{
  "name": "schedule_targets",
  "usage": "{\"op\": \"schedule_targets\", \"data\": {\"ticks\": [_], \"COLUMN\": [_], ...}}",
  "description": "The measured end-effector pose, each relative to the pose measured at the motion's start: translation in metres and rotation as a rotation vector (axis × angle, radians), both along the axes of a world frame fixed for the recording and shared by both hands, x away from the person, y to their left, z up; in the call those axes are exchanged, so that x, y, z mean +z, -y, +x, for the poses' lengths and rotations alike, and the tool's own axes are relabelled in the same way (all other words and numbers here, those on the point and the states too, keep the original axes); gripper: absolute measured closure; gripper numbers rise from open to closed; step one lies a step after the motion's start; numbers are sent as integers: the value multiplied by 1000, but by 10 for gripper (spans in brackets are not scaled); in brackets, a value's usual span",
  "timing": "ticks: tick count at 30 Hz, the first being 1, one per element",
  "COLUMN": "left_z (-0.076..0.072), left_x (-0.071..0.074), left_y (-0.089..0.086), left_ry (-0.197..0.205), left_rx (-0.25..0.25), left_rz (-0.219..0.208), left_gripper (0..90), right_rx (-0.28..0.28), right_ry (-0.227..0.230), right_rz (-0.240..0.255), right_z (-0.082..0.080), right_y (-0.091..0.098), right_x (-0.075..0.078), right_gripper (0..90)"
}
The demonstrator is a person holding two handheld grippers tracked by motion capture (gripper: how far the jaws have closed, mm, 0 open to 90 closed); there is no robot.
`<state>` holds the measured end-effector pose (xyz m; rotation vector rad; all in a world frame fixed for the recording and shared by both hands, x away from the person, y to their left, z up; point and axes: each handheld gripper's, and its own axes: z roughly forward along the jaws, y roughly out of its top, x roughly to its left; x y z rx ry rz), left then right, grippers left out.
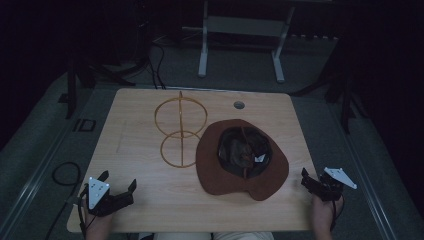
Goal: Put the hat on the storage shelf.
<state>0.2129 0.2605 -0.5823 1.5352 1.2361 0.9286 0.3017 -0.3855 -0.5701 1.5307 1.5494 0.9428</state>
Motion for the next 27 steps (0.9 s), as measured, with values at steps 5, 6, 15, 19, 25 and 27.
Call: {"op": "schedule_targets", "data": {"ticks": [5,6,15,19,25,27], "left_z": [0,-2,-4,-5,-5,-5], "left_x": [1,3,6,6,7,7], "left_y": [0,1,3,6,10,10], "left_ry": [20,40,50,46,35,27], "left_rx": [10,18,14,-8,-19,-28], "left_rz": [-10,-8,-15,-31,-29,-32], "left_gripper": [22,22,22,22,22,22], "right_rx": [31,42,97,129,154,162], "right_ry": [-5,-4,-19,-15,-6,16], "right_rz": [32,46,65,41,-1,-23], "right_z": [-2,-2,-6,-5,2,3], "right_y": [3,4,0,-8,-23,-30], "right_x": [0,0,25,47,72,79], "right_gripper": [133,133,124,110,106,116]}}
